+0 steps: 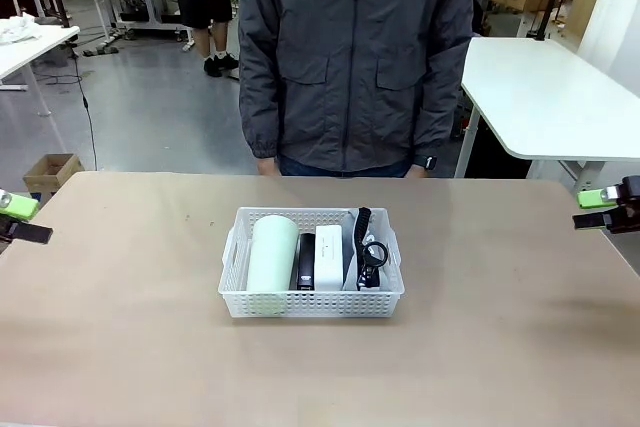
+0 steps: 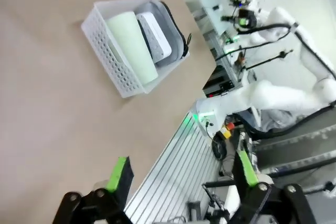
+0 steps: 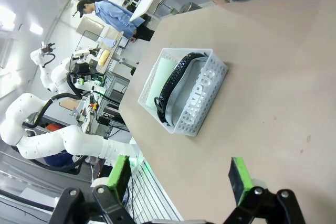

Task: Efficiently arrange items inside the basket to fit them all.
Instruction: Pick up the Reusable plastic cup and place it inside the Organizing basket.

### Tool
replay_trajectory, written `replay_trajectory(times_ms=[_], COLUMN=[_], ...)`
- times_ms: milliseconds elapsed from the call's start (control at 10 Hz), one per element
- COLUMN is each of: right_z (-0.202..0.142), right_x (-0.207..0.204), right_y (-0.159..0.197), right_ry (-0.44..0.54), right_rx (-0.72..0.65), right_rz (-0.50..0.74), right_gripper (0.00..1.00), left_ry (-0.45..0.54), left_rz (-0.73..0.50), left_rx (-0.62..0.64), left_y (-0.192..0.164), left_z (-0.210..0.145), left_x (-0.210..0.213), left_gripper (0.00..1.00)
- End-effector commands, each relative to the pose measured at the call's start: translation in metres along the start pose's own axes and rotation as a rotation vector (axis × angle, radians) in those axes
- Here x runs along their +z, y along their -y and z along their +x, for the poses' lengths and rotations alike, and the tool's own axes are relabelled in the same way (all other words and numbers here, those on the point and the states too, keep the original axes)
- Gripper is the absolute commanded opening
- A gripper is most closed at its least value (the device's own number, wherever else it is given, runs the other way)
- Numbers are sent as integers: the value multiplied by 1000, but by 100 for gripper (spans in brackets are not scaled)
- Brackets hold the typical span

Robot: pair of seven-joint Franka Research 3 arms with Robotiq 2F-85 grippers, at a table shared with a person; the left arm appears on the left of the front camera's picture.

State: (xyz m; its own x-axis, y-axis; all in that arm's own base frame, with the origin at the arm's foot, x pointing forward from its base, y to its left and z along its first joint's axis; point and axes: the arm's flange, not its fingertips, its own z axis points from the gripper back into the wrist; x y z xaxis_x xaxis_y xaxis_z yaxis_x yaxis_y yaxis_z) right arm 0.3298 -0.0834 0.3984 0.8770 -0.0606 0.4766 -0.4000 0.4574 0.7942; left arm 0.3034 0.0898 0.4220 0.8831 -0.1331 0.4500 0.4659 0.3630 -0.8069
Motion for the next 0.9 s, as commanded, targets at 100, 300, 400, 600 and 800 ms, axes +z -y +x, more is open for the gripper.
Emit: replay_trajectory(times_ms=[100, 300, 400, 600, 800], right_z=[2, 2, 2, 2, 2], right_x=[-1, -1, -1, -1, -1], right_y=[-3, -3, -3, -3, -3], right_ry=[14, 14, 14, 14, 14], right_rx=[-13, -13, -13, -13, -13], right_rz=[9, 9, 9, 9, 9], right_gripper=[100, 100, 100, 100, 100], left_ry=[65, 65, 65, 65, 65], left_rz=[-26, -26, -26, -26, -26], left_rx=[54, 54, 54, 54, 54], left_y=[15, 15, 15, 15, 15], left_z=[7, 7, 7, 7, 7], left_x=[6, 6, 6, 6, 6], left_gripper=[95, 95, 95, 95, 95])
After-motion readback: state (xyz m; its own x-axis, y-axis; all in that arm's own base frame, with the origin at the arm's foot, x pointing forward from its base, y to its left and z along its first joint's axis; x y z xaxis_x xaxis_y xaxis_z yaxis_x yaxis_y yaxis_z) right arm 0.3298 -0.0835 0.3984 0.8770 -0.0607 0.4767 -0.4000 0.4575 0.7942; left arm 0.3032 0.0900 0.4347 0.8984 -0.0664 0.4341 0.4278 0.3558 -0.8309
